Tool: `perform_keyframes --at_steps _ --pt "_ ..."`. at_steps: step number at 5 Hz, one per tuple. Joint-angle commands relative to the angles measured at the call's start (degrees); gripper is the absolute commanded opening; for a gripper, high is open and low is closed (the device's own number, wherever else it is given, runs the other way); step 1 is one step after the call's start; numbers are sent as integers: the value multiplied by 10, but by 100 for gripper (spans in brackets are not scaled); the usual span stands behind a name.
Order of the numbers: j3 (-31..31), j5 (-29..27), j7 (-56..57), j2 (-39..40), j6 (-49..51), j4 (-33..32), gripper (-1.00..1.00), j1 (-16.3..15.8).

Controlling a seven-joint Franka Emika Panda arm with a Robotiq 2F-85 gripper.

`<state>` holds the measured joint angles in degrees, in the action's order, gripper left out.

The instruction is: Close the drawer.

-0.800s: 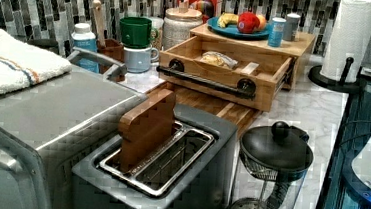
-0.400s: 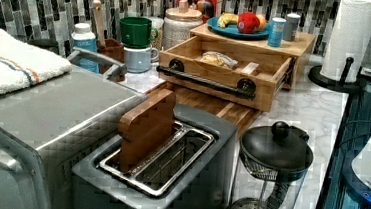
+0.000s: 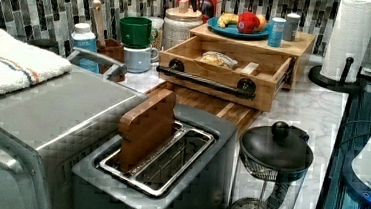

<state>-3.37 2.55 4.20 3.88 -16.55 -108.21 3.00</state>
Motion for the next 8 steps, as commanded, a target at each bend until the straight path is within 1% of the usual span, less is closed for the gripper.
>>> perform_keyframes --at_steps 1,2,3,4,5,6,7,8 --pt "55 -34 23 -15 -2 -23 100 -48" --pt "73 -43 9 -11 -31 -43 100 -63" --pt "85 -58 41 -19 -68 -79 100 -69" --pt "98 -72 93 -28 -111 -119 100 -65" --pt "115 -69 109 -7 -112 -121 31 -57" --pt "127 -47 143 2 -156 -153 -100 -44" --pt "118 8 158 20 -221 -188 -100 -47" --pt "109 32 214 36 -258 -208 -100 -36"
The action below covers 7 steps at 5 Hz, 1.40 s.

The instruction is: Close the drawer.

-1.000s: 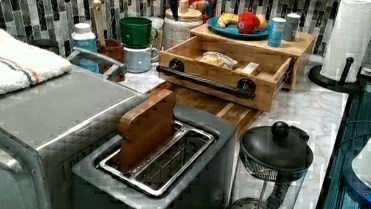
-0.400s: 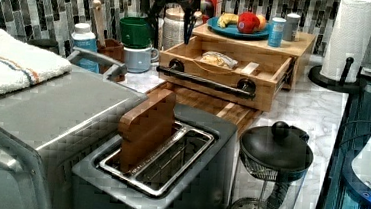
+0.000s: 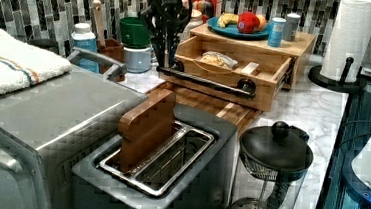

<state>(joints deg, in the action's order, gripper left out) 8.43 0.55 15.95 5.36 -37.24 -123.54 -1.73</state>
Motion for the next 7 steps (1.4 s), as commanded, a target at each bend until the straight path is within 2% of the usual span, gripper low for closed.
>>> perform_keyframes --at_steps 1,3,5,7 --pt "-10 66 104 28 -34 -51 -100 19" --pt "-23 107 168 42 -105 -83 -100 42" --pt "-52 114 228 29 -144 -115 -100 60" --pt "-79 136 319 5 -124 -97 -100 112"
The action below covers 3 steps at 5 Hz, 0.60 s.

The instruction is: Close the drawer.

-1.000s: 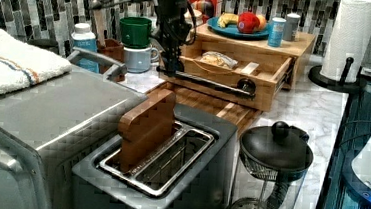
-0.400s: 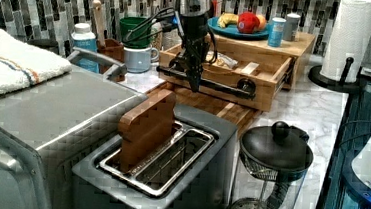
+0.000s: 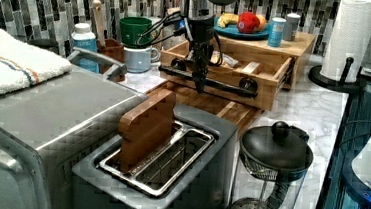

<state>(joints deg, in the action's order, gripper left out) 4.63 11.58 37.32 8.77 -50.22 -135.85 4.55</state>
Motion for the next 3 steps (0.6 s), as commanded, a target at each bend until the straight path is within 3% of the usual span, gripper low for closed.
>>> perform_keyframes --at_steps 1,3 --pt "-57 29 140 -9 -20 42 -100 71" --pt "-79 -5 205 24 -20 91 -100 127"
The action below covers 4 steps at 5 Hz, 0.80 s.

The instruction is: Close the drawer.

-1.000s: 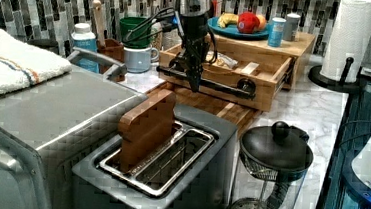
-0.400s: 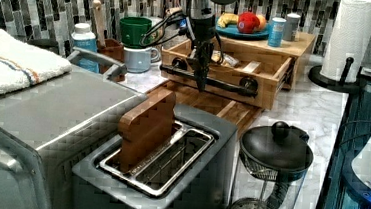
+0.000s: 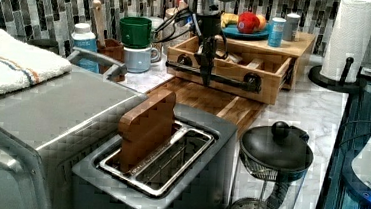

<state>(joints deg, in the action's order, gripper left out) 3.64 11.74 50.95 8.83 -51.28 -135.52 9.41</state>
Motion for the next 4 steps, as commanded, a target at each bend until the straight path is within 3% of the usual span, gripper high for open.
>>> perform_keyframes --at_steps 1,2,3,4 --pt "-89 -22 92 25 -22 97 -100 99" --pt "-131 -45 149 43 -20 130 -100 102" --pt "-138 -58 209 69 -53 157 -100 135" --pt "-143 -77 251 91 -37 191 -100 146"
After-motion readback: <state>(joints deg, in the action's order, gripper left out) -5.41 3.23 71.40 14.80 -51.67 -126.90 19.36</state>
